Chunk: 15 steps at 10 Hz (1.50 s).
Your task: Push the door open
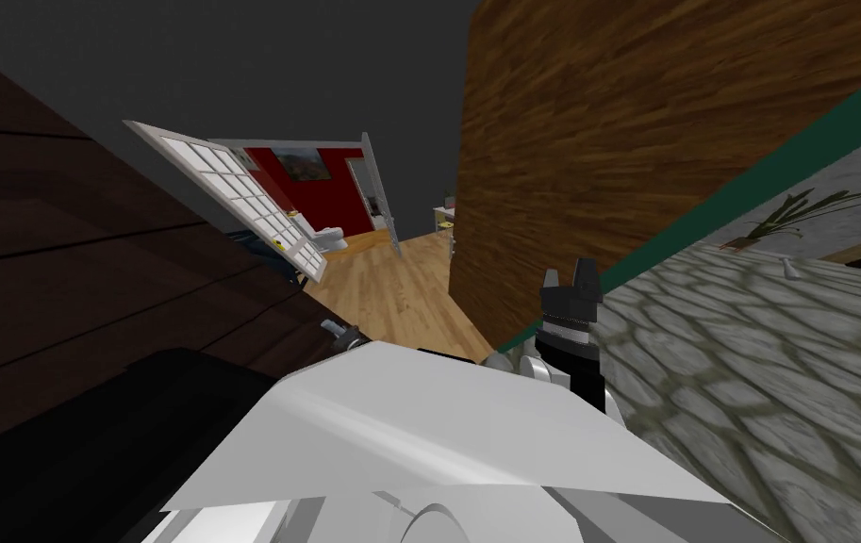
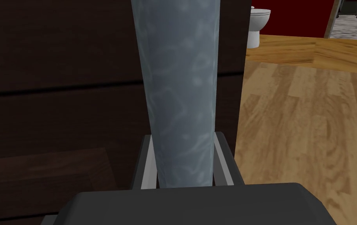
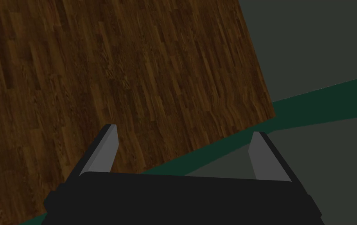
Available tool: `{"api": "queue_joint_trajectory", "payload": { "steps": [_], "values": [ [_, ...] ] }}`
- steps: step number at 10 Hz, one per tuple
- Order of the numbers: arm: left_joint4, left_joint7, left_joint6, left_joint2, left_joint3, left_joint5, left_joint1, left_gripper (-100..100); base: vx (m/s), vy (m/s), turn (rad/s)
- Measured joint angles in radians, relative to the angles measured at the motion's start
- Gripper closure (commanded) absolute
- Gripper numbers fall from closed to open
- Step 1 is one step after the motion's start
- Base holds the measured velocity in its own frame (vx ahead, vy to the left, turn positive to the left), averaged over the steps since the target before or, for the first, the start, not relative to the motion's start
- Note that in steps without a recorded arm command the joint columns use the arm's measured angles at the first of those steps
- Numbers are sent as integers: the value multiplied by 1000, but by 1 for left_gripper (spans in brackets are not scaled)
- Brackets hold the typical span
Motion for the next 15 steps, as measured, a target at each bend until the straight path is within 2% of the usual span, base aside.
{"api": "queue_joint_trajectory", "payload": {
  "steps": [1, 2, 3, 5, 7, 9, 11, 13, 15],
  "values": [
    [-26, -9, 3, -6, 7, 7, 16, 100, 149, 157, 72],
    [-9, -6, -7, 3, 15, 14, 9, 100, 133, 170, 36],
    [-6, 0, -13, 7, 24, 23, 14, 100, 143, 168, 52],
    [-7, -11, -19, 9, 47, 43, 15, 100, 164, 133, 55],
    [-4, -7, -20, 20, 69, 63, 27, 100, 166, 163, 63],
    [-9, -12, -32, 12, 89, 81, 37, 100, 149, 152, 69],
    [-21, -22, -27, 10, 118, 108, 47, 100, 169, 144, 61],
    [-4, -13, -44, 9, 138, 122, 51, 100, 157, 158, 63],
    [-12, -19, -53, -11, 158, 141, 59, 100, 133, 185, 54]
  ]
}}
